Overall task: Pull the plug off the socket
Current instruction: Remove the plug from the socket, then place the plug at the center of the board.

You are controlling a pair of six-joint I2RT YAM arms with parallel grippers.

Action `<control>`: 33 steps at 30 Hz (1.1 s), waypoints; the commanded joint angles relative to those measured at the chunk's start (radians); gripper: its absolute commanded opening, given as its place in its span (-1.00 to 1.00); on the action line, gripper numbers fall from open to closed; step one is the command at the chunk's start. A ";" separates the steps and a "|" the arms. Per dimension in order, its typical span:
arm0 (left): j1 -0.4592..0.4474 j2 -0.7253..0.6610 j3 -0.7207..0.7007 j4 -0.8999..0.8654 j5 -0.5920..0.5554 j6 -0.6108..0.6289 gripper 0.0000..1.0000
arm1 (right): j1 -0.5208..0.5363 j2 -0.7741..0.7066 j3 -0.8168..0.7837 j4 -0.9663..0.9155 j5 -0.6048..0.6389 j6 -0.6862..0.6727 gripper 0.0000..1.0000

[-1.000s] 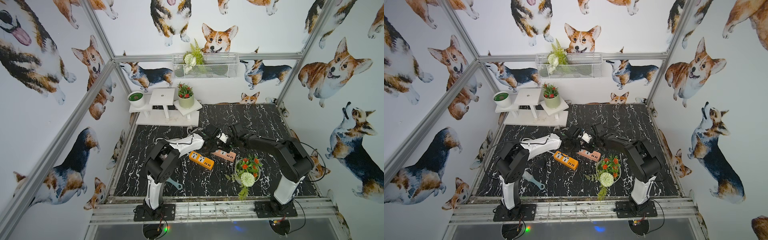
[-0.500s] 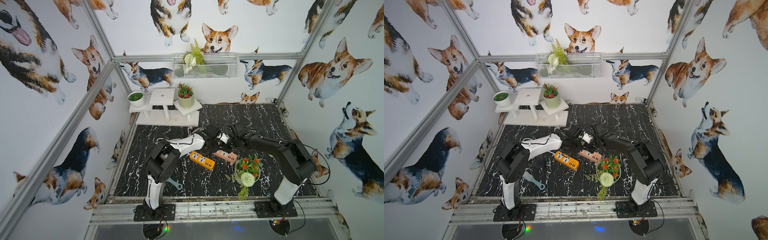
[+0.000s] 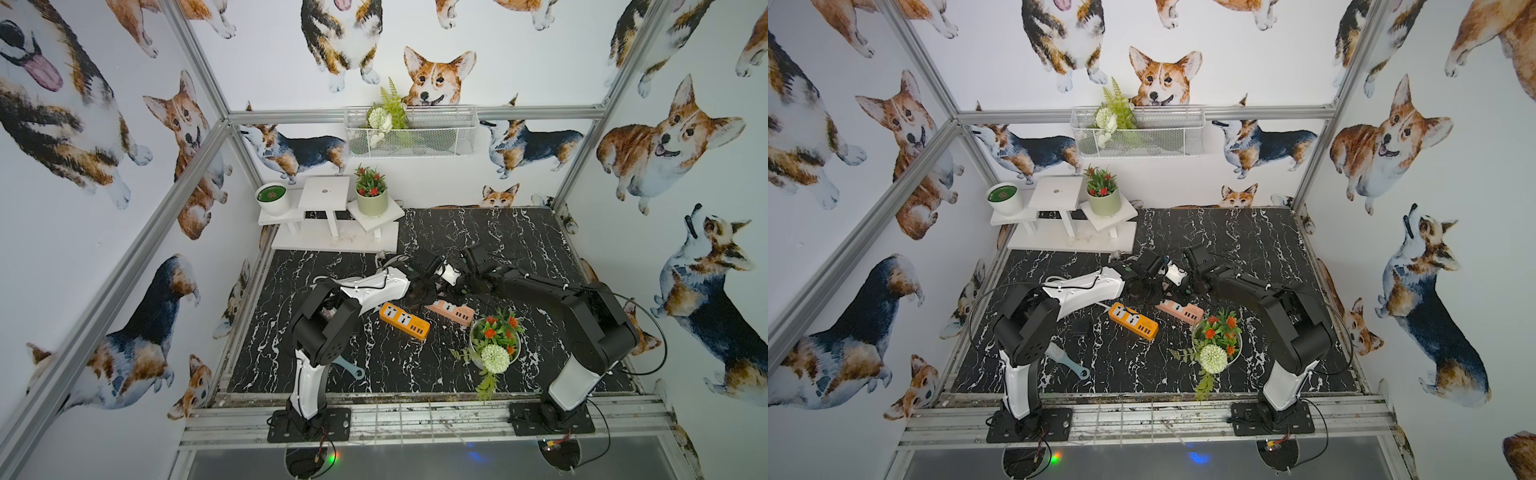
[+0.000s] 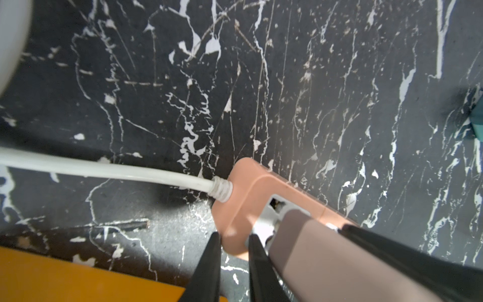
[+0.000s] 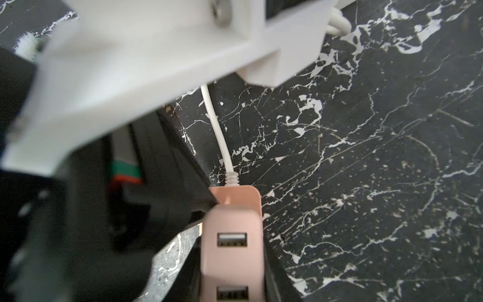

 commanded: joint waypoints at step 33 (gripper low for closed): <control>0.004 0.029 -0.022 -0.189 -0.052 0.014 -0.58 | -0.146 -0.208 -0.040 0.209 0.010 0.345 -1.00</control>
